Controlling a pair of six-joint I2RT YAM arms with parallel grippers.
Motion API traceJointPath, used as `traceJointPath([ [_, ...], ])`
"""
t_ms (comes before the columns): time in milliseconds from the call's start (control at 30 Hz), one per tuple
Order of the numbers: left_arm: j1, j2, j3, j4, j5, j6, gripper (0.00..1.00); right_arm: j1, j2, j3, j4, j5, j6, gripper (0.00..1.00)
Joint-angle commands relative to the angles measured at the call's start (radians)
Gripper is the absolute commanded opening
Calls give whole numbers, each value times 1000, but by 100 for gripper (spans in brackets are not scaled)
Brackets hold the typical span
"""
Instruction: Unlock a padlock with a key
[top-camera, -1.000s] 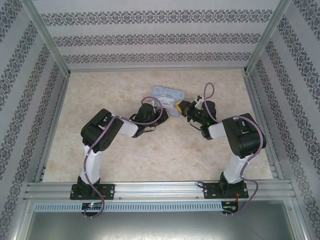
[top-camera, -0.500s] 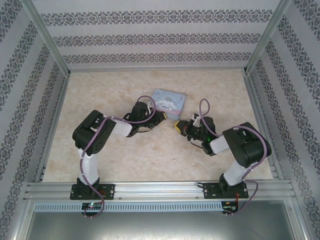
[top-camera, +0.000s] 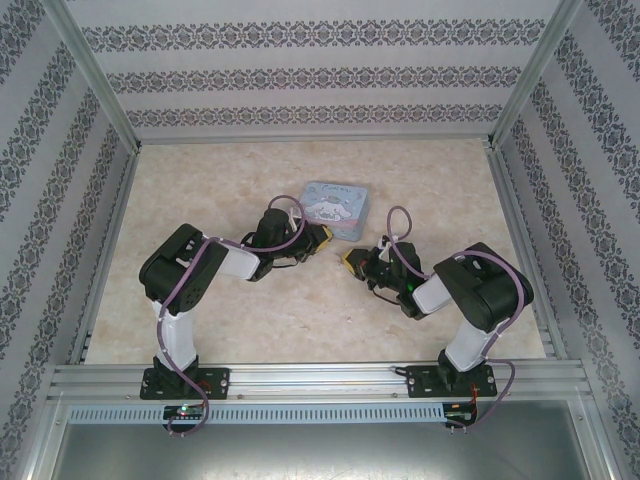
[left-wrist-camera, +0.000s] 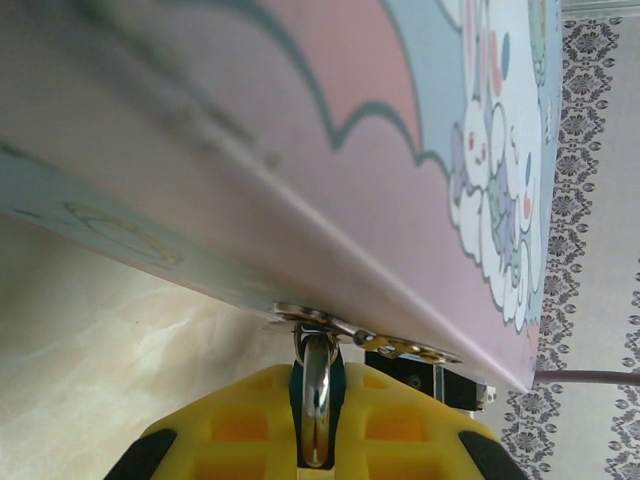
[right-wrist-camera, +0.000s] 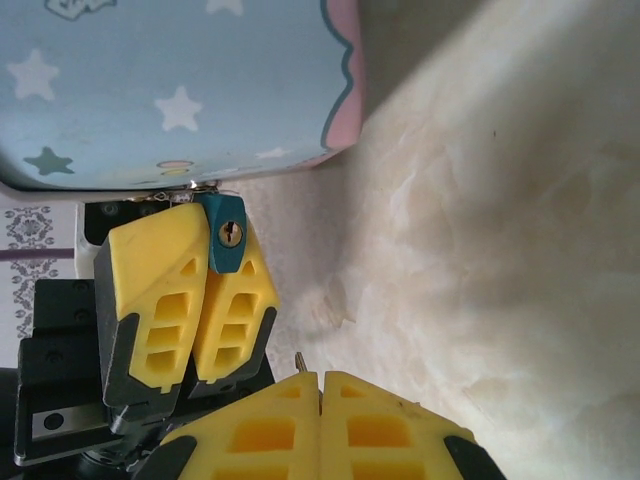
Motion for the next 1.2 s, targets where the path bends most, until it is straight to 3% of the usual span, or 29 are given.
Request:
traceJointPath([
  [0,6,-56,1,30,38,-34,0,6,-2,-5,50,29,7,0],
  [267,-11,-82,77,-151,59,42,0,-13,0,20,52,22,14,0],
  [567,-16,-84,170,-341,116,156,0,-120,-1,63,50,-52,3,0],
  [900,-17,-43,240,-291,237,147,0,-209,15,67,53,-119,-19,0],
  [1167,-16,-30,274,-335,230,139,0,-197,-54,3,67,-126,8,0],
])
